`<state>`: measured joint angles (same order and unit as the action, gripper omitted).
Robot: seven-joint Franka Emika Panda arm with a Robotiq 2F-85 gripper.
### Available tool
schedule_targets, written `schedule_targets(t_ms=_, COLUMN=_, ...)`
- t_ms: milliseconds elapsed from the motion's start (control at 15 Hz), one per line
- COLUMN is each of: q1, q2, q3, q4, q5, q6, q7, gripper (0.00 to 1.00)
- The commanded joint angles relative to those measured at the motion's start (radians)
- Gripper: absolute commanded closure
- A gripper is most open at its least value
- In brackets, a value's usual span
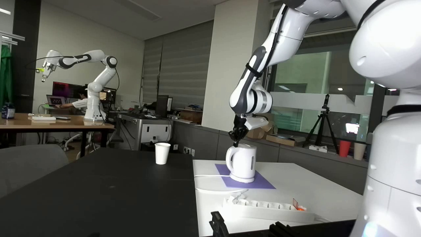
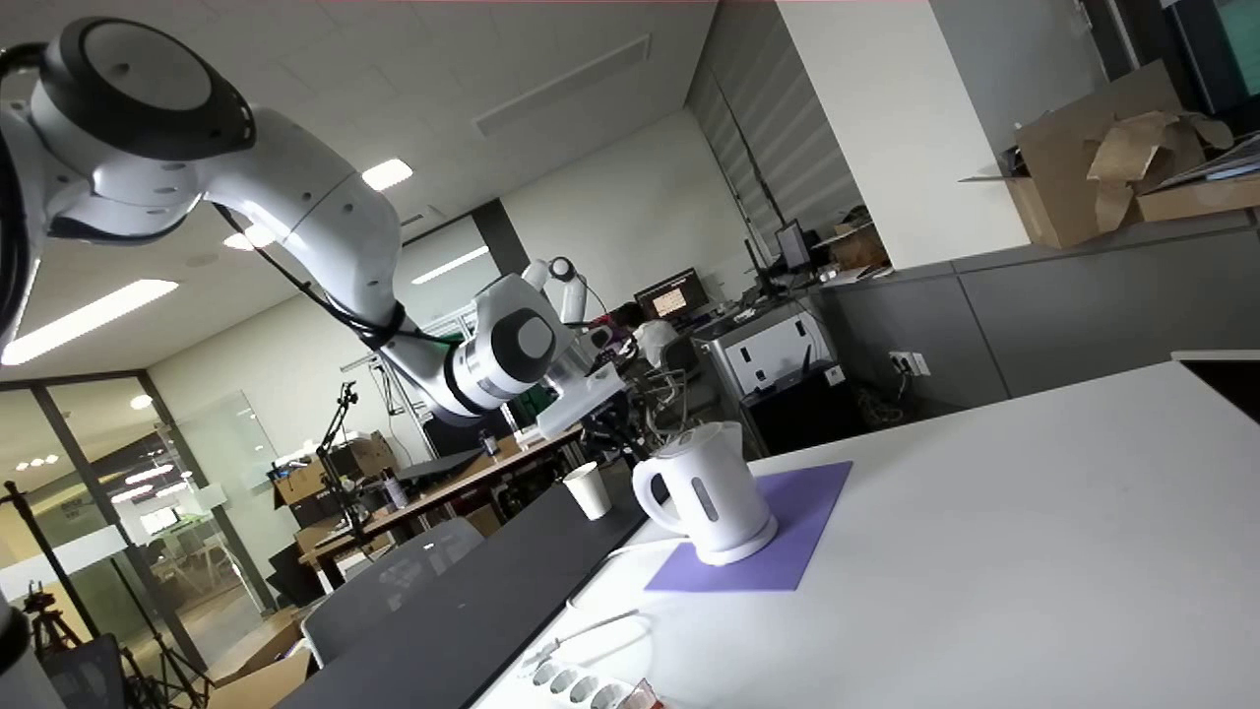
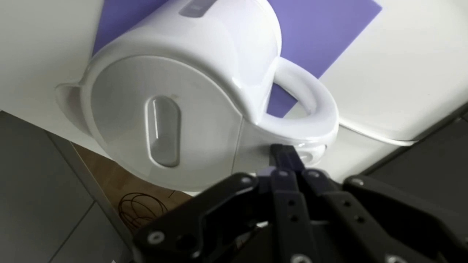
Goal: Turn on the kettle
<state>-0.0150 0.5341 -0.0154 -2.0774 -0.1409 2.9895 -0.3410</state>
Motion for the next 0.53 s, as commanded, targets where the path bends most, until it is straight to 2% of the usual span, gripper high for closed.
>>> schedule_targets(t_ms=0, q1=0.050, q2=0.017, q3=-0.076, q4=0.027, q5=-0.074, q6=0.005, q7=0.066, gripper=1.00)
schedule_targets(t_ms=200, q1=0.064, q2=0.015, q3=-0.094, q4=0.032, q5=-0.093, q6=0.002, q7=0.081, gripper=1.00)
schedule_targets(t_ms=467, q1=0.050, q2=-0.017, q3=-0.069, q4=0.031, q5=-0.079, q6=0.006, q7=0.076, gripper=1.00)
